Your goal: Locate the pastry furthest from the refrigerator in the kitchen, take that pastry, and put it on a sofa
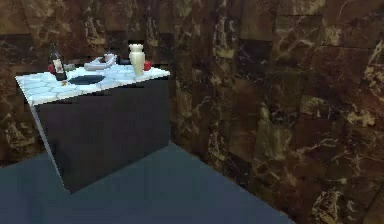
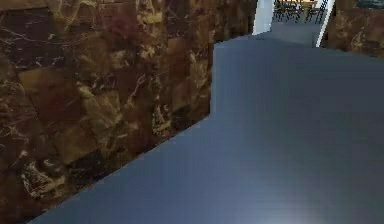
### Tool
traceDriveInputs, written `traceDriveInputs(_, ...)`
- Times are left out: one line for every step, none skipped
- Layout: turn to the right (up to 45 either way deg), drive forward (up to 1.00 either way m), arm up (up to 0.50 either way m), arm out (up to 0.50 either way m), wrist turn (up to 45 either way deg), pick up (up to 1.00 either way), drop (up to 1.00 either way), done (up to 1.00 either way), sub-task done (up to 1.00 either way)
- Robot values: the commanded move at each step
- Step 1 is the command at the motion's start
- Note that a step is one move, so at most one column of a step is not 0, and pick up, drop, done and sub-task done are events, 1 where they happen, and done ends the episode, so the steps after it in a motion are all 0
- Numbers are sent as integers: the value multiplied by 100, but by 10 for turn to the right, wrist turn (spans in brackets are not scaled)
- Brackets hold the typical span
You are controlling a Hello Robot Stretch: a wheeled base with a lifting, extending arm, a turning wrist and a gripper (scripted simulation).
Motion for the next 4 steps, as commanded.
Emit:
traceDriveInputs(-420,0,0,0,0,0,0,0,0)
traceDriveInputs(0,65,0,0,0,0,0,0,0)
traceDriveInputs(-330,0,0,0,0,0,0,0,0)
traceDriveInputs(0,100,0,0,0,0,0,0,0)
